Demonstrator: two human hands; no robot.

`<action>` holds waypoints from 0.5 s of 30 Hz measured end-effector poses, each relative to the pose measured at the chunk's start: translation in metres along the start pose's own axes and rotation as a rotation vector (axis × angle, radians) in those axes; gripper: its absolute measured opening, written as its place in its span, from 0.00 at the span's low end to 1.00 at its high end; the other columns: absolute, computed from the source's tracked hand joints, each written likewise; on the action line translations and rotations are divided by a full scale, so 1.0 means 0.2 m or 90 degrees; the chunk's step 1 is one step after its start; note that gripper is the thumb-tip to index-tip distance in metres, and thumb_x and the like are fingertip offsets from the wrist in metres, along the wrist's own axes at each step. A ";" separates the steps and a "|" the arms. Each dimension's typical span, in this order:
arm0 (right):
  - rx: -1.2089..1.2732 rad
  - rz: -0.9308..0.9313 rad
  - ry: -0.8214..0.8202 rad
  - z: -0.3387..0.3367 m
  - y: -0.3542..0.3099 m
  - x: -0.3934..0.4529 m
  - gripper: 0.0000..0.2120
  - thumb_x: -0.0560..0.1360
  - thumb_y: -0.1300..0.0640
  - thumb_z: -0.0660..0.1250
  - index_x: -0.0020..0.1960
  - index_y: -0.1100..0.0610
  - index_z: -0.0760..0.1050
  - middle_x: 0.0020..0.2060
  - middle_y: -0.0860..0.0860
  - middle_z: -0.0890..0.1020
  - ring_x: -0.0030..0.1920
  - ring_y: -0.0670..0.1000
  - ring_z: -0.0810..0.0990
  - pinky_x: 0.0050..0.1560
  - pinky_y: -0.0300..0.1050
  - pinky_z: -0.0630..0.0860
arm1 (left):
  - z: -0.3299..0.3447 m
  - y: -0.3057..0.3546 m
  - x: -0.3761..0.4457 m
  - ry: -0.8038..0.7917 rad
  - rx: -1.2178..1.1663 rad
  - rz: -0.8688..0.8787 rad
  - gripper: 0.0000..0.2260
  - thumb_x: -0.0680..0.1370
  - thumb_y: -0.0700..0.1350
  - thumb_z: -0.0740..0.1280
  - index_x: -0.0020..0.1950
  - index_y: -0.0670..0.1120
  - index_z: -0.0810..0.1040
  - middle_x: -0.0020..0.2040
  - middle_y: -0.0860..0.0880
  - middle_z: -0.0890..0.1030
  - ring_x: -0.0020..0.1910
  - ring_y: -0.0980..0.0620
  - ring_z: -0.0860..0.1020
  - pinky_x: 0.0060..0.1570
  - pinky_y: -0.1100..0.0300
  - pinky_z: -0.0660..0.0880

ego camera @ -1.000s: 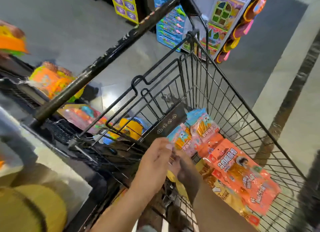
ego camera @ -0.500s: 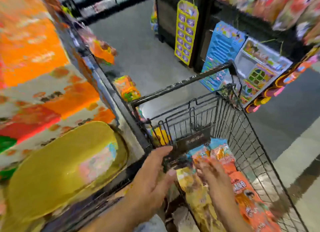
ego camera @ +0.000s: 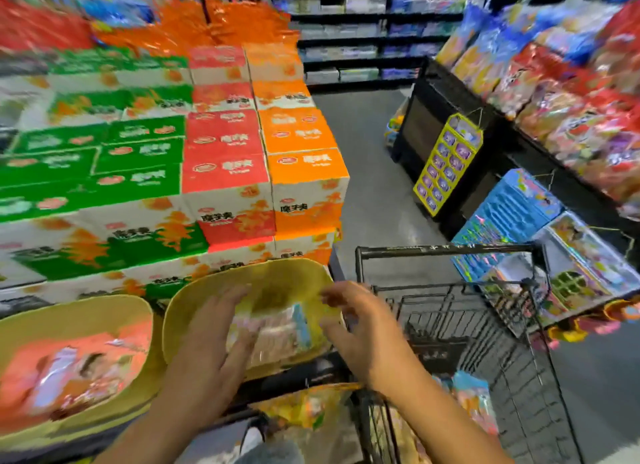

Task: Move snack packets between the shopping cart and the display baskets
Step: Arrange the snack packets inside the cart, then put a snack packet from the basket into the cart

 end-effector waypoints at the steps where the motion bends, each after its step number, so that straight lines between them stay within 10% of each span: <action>1: -0.048 -0.015 -0.055 0.11 -0.01 0.08 0.16 0.77 0.56 0.73 0.65 0.53 0.80 0.58 0.46 0.82 0.59 0.42 0.80 0.59 0.34 0.73 | -0.04 -0.08 0.00 0.006 0.046 0.006 0.23 0.83 0.62 0.56 0.76 0.56 0.68 0.74 0.55 0.69 0.74 0.52 0.68 0.70 0.49 0.68; 9: -0.340 0.067 -0.416 0.97 0.32 0.52 0.31 0.79 0.55 0.72 0.80 0.52 0.68 0.77 0.55 0.72 0.72 0.60 0.75 0.68 0.51 0.75 | 0.10 -0.49 -0.09 -0.142 0.336 -0.006 0.28 0.83 0.59 0.52 0.78 0.48 0.71 0.78 0.40 0.69 0.79 0.39 0.64 0.74 0.33 0.63; 15: -0.496 0.047 -0.435 1.15 0.47 0.58 0.20 0.83 0.50 0.60 0.74 0.50 0.72 0.68 0.57 0.77 0.67 0.63 0.77 0.63 0.57 0.80 | 0.13 -0.53 -0.08 -0.138 0.332 0.023 0.28 0.80 0.60 0.58 0.76 0.49 0.75 0.77 0.40 0.72 0.76 0.39 0.70 0.72 0.34 0.57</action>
Point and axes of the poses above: each hand's wrist, its own x-axis towards the middle knuckle, its own z-axis out of the palm, y = z × x, the point moved 10 cm from there along x, towards the middle knuckle
